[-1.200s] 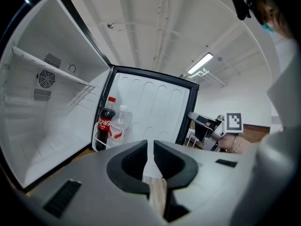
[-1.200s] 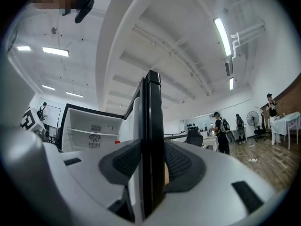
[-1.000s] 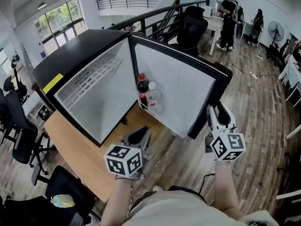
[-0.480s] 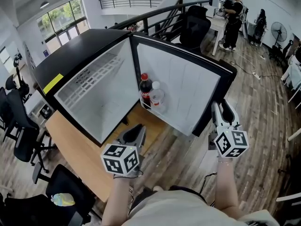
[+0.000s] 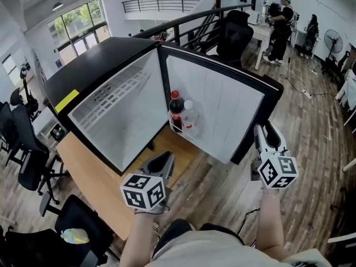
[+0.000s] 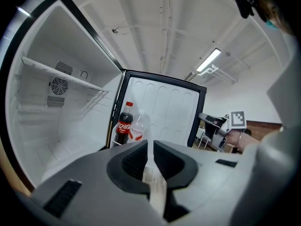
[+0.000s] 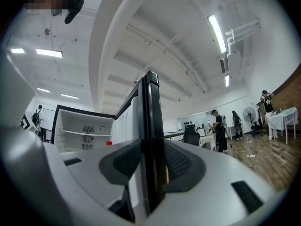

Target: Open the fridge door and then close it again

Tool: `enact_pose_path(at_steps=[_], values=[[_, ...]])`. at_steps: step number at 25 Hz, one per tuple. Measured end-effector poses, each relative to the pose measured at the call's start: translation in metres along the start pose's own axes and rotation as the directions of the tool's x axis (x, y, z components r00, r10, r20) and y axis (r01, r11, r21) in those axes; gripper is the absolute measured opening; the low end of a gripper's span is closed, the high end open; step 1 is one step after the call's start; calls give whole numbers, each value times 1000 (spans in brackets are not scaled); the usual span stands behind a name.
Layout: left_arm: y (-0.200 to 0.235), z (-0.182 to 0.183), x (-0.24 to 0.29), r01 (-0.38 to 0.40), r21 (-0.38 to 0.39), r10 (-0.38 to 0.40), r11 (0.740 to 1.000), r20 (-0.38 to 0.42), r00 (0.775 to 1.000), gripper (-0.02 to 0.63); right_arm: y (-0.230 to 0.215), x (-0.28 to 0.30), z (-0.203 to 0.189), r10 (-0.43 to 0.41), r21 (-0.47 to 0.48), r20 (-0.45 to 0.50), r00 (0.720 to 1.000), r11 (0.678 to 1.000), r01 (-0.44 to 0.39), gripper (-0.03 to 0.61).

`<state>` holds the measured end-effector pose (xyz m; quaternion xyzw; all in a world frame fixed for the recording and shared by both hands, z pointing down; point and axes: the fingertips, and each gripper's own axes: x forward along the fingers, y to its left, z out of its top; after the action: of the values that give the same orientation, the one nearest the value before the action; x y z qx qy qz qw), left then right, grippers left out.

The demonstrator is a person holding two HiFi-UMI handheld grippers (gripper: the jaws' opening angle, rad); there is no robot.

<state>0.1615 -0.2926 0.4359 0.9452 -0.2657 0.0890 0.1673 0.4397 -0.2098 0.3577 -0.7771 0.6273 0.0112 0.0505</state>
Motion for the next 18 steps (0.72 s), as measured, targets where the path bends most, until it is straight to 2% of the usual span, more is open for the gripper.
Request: enact_pose_path(at_steps=[12, 18], values=[[-11, 2, -10, 30, -34, -29, 999, 33, 999, 38, 12, -8, -1, 32, -72, -33, 999, 997, -34, 132], [-16, -2, -17, 41, -25, -41, 999, 9, 999, 38, 28, -21, -2, 53, -80, -30, 998, 995, -56, 126]])
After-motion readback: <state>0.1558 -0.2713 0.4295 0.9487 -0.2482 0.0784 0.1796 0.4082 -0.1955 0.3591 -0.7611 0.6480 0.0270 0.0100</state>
